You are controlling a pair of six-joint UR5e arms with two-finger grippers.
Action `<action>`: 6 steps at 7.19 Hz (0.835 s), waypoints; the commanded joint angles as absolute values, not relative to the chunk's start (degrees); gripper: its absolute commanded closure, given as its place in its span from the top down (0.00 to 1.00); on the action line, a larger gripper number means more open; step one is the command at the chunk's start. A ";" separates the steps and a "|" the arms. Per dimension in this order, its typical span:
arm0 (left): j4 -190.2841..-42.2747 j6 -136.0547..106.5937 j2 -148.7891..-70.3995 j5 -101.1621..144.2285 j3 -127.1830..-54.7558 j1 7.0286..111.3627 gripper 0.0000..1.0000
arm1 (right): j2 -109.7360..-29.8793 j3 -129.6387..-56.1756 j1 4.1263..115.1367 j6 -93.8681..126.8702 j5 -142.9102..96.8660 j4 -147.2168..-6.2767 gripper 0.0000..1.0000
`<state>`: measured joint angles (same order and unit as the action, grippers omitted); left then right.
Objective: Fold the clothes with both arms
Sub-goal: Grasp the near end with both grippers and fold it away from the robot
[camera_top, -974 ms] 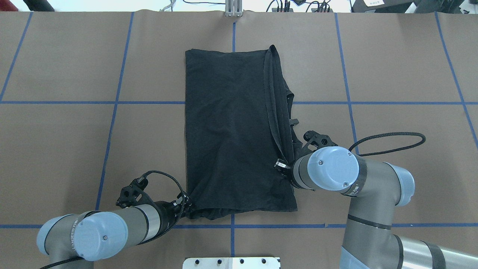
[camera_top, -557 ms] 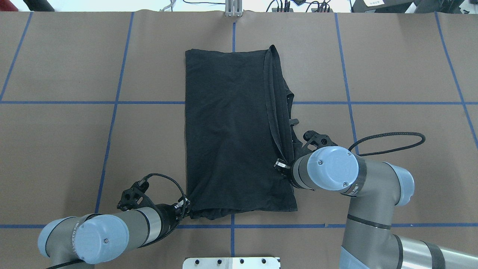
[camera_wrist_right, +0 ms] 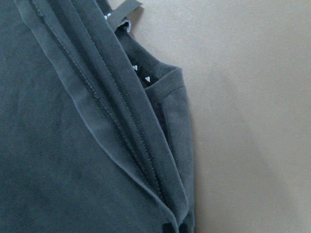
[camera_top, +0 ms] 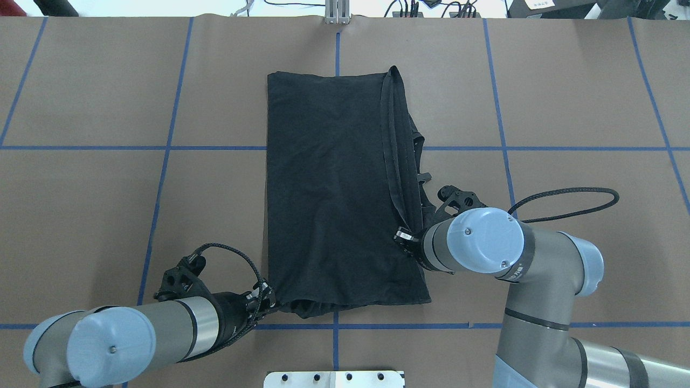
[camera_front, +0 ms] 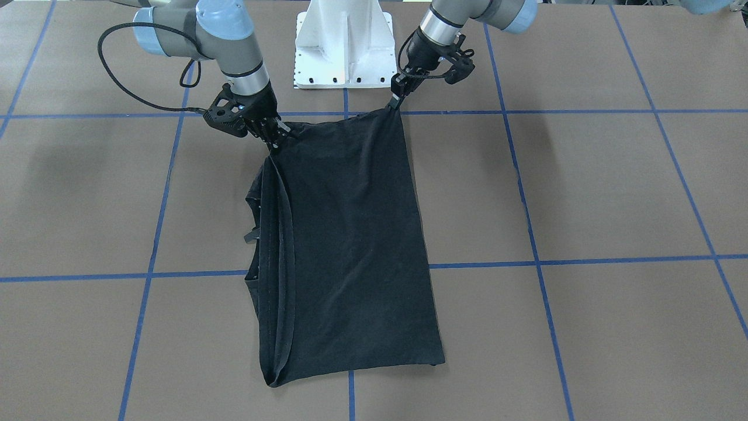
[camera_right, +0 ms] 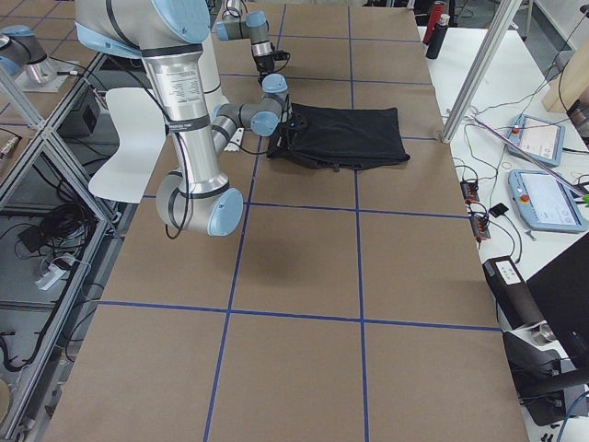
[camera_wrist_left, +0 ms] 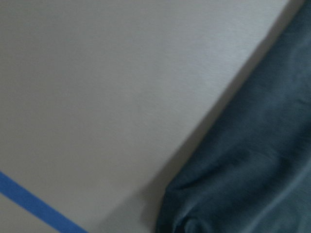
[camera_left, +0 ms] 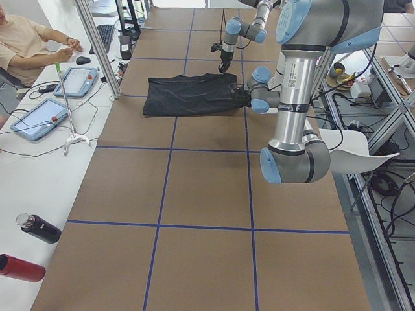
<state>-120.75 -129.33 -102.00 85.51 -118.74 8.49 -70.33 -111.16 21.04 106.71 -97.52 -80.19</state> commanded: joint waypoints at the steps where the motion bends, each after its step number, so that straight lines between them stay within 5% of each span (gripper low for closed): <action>1: -117.26 -128.67 -102.64 87.98 -124.36 12.53 0.00 | -70.31 -112.59 25.02 106.70 -102.89 -80.24 0.00; 4: -112.78 -119.13 -110.37 97.27 -120.88 28.34 0.00 | -68.13 -110.93 33.90 106.52 -111.68 -80.42 0.00; 6: -112.94 -116.46 -115.64 99.05 -113.24 33.99 0.00 | -60.95 -101.91 37.16 106.17 -113.90 -80.25 0.00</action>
